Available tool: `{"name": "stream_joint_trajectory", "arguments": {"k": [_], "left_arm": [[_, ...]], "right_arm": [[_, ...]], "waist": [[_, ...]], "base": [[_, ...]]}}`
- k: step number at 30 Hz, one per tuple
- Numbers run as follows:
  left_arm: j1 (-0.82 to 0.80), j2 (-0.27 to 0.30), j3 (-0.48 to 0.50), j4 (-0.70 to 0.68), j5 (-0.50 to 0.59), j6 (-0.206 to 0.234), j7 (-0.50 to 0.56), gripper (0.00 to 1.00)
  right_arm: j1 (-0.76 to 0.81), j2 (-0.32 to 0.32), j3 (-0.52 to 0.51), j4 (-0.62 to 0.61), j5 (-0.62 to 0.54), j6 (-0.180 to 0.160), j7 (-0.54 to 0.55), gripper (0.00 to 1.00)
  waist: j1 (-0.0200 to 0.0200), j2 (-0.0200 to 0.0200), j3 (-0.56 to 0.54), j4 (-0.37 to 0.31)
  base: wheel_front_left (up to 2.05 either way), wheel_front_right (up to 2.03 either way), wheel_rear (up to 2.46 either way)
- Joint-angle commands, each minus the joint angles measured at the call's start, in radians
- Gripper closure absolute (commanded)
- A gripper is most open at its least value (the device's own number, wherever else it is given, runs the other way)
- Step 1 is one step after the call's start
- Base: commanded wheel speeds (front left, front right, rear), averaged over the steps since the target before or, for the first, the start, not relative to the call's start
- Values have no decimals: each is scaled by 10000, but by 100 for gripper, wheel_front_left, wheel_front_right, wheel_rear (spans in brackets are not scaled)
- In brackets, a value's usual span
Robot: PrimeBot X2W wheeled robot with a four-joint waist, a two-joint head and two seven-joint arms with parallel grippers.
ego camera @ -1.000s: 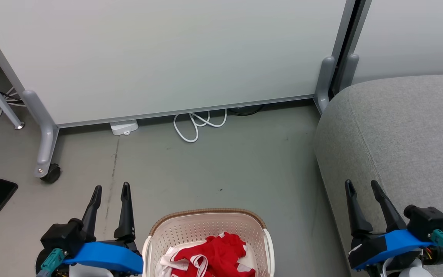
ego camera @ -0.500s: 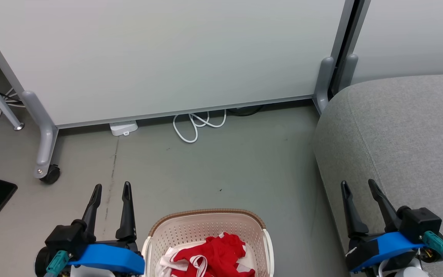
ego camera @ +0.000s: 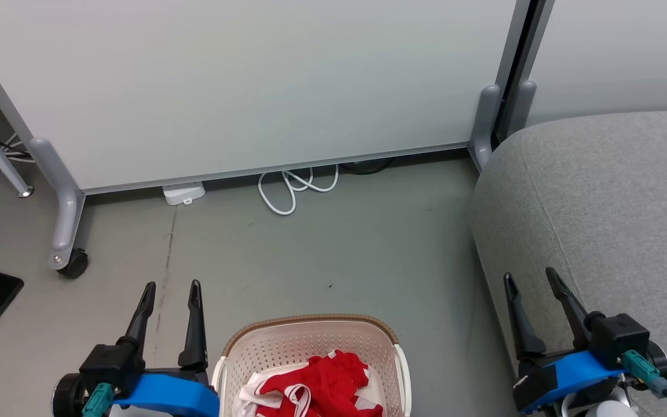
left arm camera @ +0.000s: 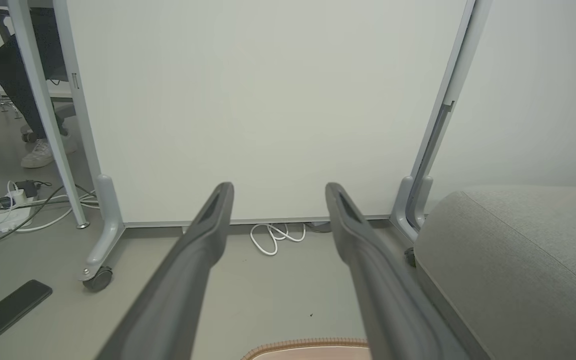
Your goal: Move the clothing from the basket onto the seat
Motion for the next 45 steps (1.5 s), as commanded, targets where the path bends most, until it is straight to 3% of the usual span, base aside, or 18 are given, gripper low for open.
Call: {"name": "stream_joint_trajectory", "arguments": {"k": [1, 29, 35, 45], "left_arm": [[51, -1, 15, 18, 204, -17, -91, 0], [198, -85, 219, 315, 514, -192, -173, 0], [121, -3, 261, 504, 566, -200, -172, 0], [-651, 139, 412, 1530, 483, -32, -164, 0]], "right_arm": [[-111, -57, 23, 24, -182, 24, -101, 0], [-149, -56, 216, 216, -265, 24, -256, 0], [-377, -53, 480, 171, -195, 24, -272, 0], [-1241, -48, 1210, 2, 179, 21, -336, 0]], "waist": [[0, 0, -7, -1], [0, 0, 79, -93], [0, 0, 463, -422], [0, 0, 2079, -1530]], "base": [[0, 0, 0], [0, 0, 0], [0, 0, 0], [0, 0, 0]]}}
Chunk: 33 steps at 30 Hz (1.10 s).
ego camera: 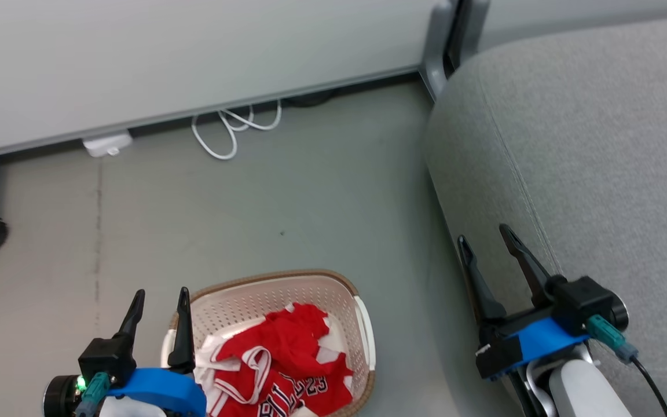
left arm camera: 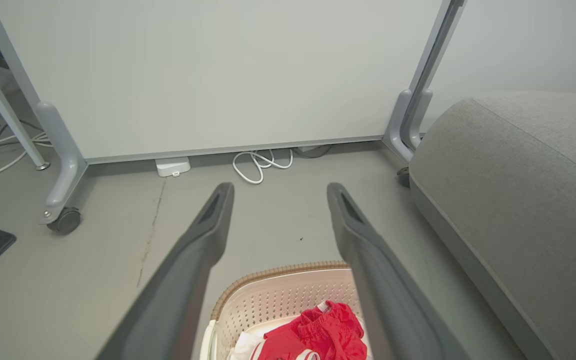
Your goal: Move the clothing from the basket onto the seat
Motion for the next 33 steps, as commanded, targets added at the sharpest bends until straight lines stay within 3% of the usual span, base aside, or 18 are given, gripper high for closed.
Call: {"name": "stream_joint_trajectory", "arguments": {"k": [1, 9, 13, 33], "left_arm": [[-192, 67, 55, 87, 24, 62, -28, 0], [-1081, 161, 170, 1444, -70, 392, 184, 0], [-1526, 231, 156, 2228, -211, 318, 452, 0], [-3459, 635, 34, 5476, -354, 665, 1879, 0]], "right_arm": [[-232, -33, 73, -53, 83, 12, -53, 0], [-999, -30, 489, -458, 399, 9, -57, 0], [-1163, -27, 573, -679, 469, 9, -58, 0], [-1820, -27, 1175, -1186, 994, 9, -61, 0]], "waist": [[0, 0, 621, -514], [0, 0, 1881, -1330], [0, 0, 2488, -1582], [0, 0, 4523, -2198]], "base": [[0, 0, 0], [0, 0, 0], [0, 0, 0], [0, 0, 0]]}}
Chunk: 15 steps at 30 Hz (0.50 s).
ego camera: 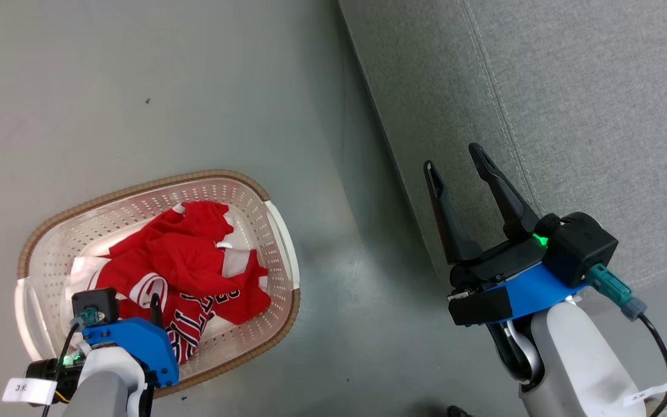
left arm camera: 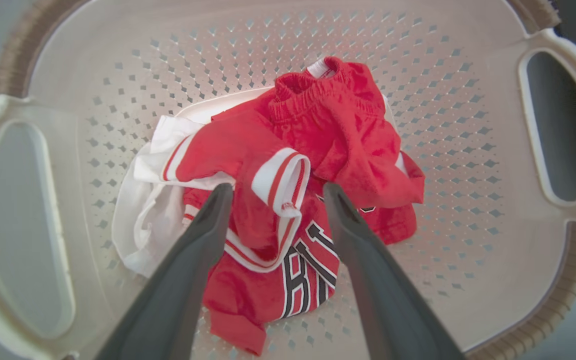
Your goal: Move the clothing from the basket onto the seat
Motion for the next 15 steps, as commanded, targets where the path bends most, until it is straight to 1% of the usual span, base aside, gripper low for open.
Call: {"name": "stream_joint_trajectory", "arguments": {"k": [1, 6, 9, 12, 15], "left_arm": [[-217, 43, 32, 109, -24, 52, 68, 0], [-520, 50, 45, 508, -158, 125, 220, 0], [-714, 78, 77, 725, -184, 318, 291, 0], [-928, 150, 126, 948, -199, 643, 373, 0], [-1133, 137, 209, 1168, -307, 878, 449, 0]], "right_arm": [[-150, -21, 20, -49, 38, 5, -36, 0], [-210, -21, 107, -123, 190, 5, -36, 0], [-247, -21, 124, -170, 268, 5, -35, 0], [-298, -21, 134, -232, 292, 5, -36, 0], [-289, -21, 156, -268, 329, 5, -35, 0]], "waist": [[-2, 0, 175, -74], [-2, 0, 468, -188], [-2, 0, 623, -245], [-2, 0, 801, -298], [-2, 0, 952, -354]], "base": [[0, 0, 0], [0, 0, 0], [0, 0, 0], [0, 0, 0], [0, 0, 0]]}}
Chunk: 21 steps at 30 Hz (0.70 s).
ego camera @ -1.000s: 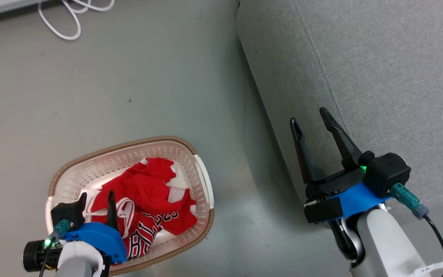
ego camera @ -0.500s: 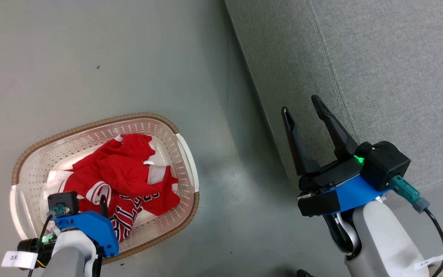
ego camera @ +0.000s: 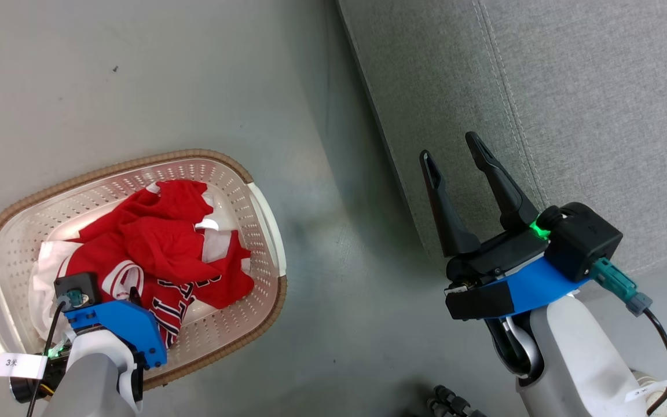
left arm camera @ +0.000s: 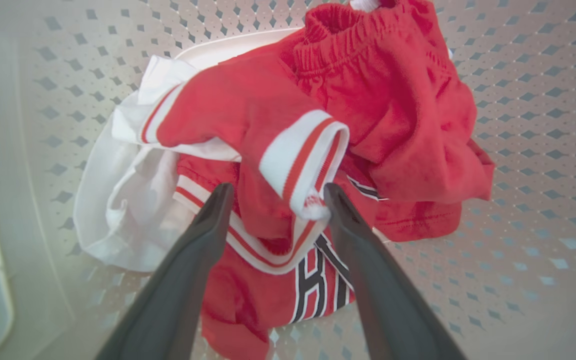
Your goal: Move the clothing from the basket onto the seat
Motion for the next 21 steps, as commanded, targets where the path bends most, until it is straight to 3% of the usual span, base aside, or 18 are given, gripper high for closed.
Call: {"name": "stream_joint_trajectory", "arguments": {"k": [1, 18, 19, 20, 21], "left_arm": [[-242, 44, 32, 64, -47, 78, 1, 0], [-1125, 180, -151, 726, -175, 127, -364, 0], [-1161, 199, -195, 749, -139, 134, -423, 18], [-1161, 199, -195, 749, -139, 134, -423, 18], [-1196, 218, -256, 770, -98, 131, -460, 57]], "right_arm": [[-105, -21, 9, -54, 86, 5, -35, 0], [-261, -19, 100, -177, 270, 5, -37, 0], [-269, -19, 102, -166, 280, 5, -35, 0], [-269, -19, 102, -166, 280, 5, -35, 0], [-277, -19, 101, -150, 290, 5, -35, 0]], "waist": [[-1, 0, 103, -50], [-1, 0, 614, -152], [-1, 0, 617, -151], [-1, 0, 617, -151], [-1, 0, 617, -148]], "base": [[0, 0, 0], [0, 0, 0], [0, 0, 0], [0, 0, 0], [0, 0, 0]]}}
